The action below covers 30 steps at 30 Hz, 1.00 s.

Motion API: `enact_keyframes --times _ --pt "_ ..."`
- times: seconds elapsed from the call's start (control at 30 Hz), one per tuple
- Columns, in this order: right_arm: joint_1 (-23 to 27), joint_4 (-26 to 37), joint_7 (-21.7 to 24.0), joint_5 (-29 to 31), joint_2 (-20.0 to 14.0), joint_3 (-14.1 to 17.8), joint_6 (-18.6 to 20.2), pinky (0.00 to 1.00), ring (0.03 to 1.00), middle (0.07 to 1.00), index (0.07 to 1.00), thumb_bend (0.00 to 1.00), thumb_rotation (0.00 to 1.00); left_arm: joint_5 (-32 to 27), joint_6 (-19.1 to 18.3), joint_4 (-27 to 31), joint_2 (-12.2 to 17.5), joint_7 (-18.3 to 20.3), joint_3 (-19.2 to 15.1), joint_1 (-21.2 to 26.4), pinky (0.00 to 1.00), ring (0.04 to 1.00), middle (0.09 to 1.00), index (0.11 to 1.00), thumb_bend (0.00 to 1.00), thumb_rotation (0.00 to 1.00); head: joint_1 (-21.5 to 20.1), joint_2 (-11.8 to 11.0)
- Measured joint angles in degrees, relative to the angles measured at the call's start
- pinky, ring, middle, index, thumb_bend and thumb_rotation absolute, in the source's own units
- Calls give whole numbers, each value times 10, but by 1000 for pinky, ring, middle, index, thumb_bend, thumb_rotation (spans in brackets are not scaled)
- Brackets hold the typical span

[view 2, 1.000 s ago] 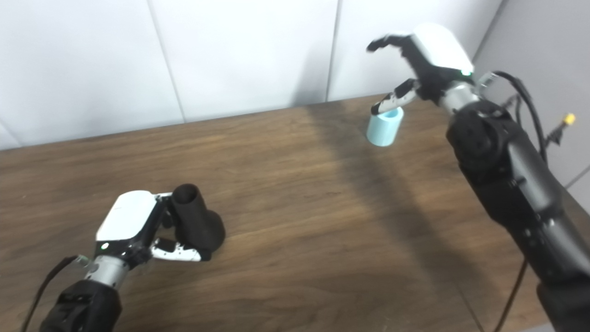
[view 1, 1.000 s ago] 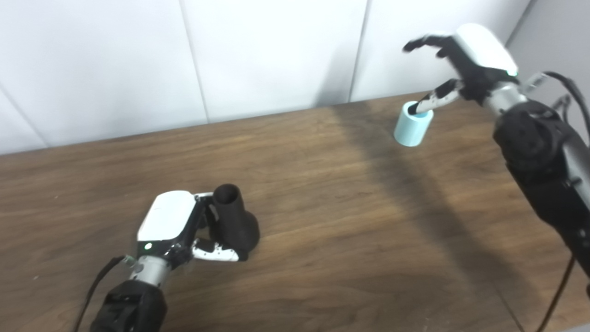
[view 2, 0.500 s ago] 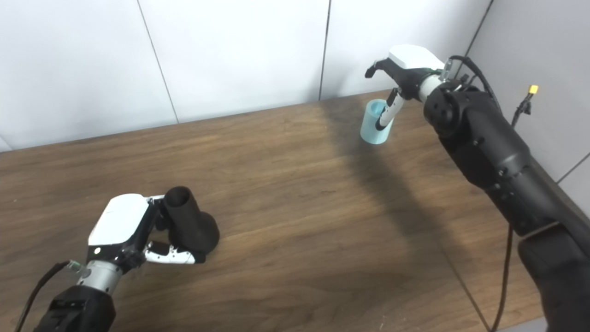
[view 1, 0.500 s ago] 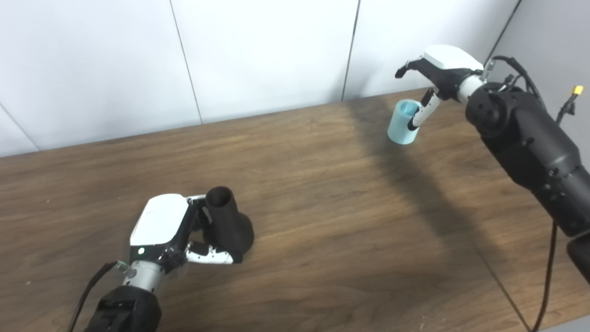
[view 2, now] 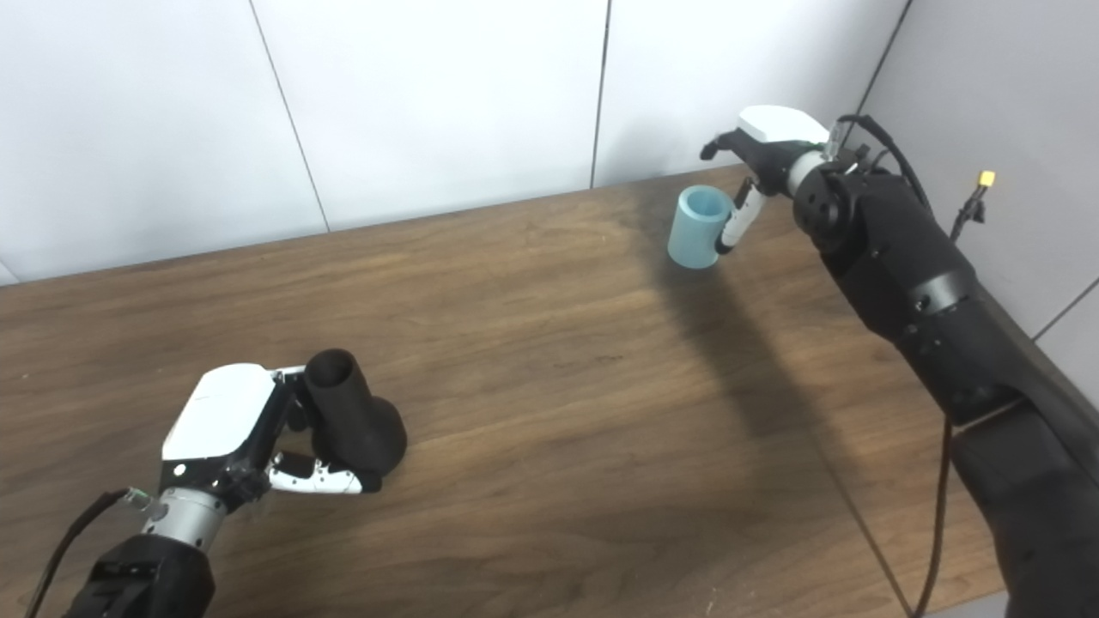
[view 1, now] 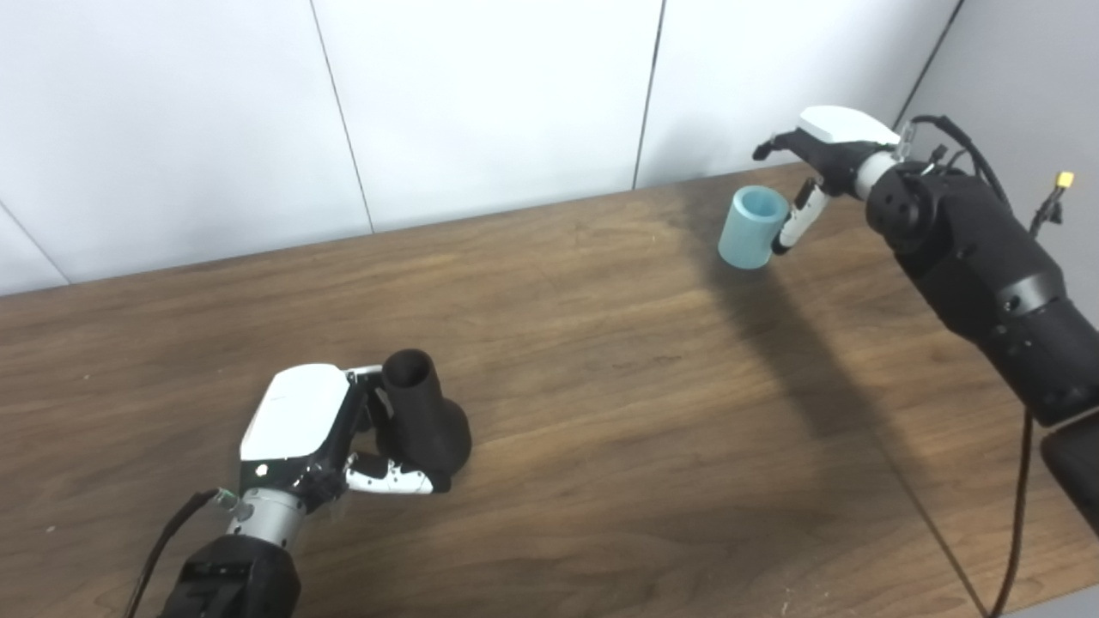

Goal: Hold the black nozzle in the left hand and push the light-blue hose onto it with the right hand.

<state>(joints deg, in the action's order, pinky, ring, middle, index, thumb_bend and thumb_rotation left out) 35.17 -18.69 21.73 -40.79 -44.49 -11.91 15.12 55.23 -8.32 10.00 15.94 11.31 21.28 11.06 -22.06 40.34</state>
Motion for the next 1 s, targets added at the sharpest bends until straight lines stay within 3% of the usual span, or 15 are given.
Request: enact_keyframes --times 0.13,0.2,0.3,0.63,1.0 --pt "0 -32 -21 17 6 2 -27 676 804 840 794 994 120 0 0 1 0 2 0 0 395 461 479 489 505 0 -1 4" --pt "0 -43 -27 20 7 3 -37 705 839 840 794 990 118 -1 2 0 0 1 0 -1 397 463 481 488 505 0 -1 4" --pt "0 -45 -30 20 14 3 -37 763 901 861 795 990 119 -2 3 0 0 0 0 -1 385 454 479 490 505 0 -1 4" --pt "0 -45 -33 37 22 5 -41 658 785 848 800 970 116 0 3 0 0 -1 2 -1 382 450 476 492 506 0 -3 8" --pt "0 -45 -38 40 33 3 -41 675 778 815 788 968 151 0 1 2 0 2 1 -1 365 444 469 496 505 0 -3 11"
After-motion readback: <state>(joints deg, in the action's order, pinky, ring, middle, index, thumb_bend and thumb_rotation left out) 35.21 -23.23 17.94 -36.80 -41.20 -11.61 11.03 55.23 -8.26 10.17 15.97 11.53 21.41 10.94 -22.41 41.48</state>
